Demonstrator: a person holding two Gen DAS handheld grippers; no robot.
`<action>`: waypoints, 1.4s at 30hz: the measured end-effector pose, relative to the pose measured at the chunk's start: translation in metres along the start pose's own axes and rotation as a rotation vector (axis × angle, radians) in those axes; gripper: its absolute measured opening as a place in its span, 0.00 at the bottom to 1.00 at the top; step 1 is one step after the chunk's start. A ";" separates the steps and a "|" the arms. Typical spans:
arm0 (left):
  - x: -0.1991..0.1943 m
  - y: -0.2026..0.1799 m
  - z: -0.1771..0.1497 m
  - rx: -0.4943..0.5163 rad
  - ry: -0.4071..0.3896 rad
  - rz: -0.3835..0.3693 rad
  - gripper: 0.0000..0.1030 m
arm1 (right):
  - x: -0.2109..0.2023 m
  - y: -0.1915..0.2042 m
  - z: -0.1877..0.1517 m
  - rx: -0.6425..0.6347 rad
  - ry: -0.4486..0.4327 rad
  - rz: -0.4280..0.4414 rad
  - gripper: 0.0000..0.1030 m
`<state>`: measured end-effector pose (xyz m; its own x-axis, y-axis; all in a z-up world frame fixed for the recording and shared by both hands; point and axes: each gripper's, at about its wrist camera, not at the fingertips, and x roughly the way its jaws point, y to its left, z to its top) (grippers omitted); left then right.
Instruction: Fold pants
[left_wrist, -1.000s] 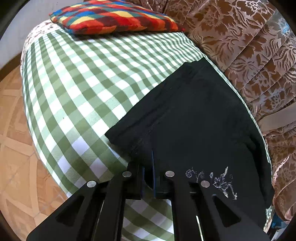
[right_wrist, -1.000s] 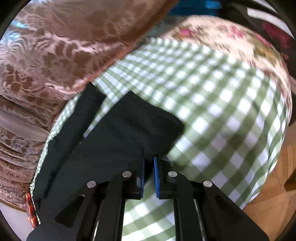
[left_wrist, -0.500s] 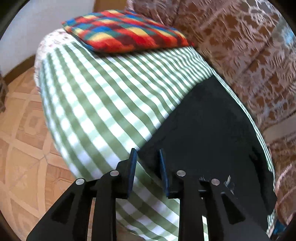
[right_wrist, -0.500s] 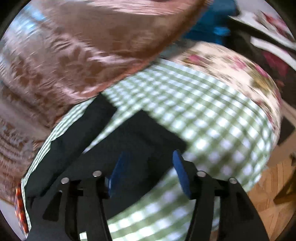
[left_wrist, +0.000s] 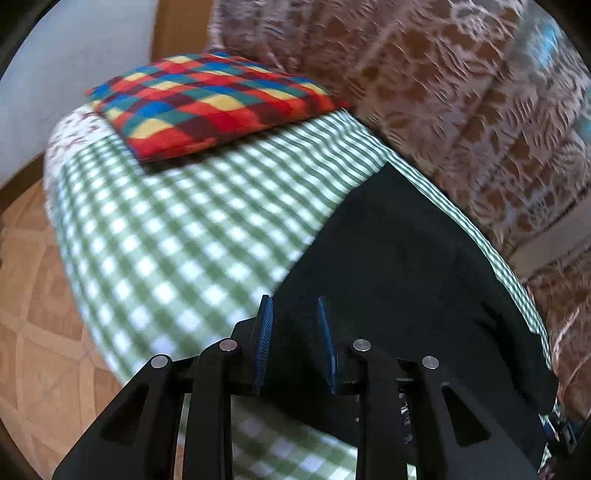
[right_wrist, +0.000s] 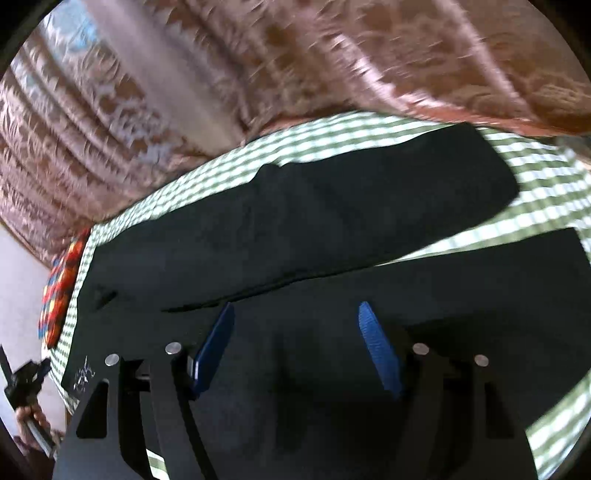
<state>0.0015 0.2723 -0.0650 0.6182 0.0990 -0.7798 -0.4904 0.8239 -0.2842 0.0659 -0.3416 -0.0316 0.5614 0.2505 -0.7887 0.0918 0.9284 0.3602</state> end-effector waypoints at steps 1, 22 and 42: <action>0.007 -0.009 0.001 0.016 0.018 -0.012 0.34 | 0.009 0.000 -0.001 0.001 0.019 -0.008 0.68; 0.118 -0.138 0.108 0.094 0.145 -0.256 0.36 | 0.039 -0.023 0.000 0.070 0.081 -0.014 0.77; 0.253 -0.194 0.188 0.082 0.259 0.103 0.02 | 0.051 -0.016 0.003 0.030 0.101 -0.025 0.92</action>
<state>0.3686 0.2418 -0.1024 0.3849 0.0476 -0.9217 -0.4848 0.8602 -0.1580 0.0952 -0.3444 -0.0761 0.4725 0.2550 -0.8436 0.1306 0.9264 0.3532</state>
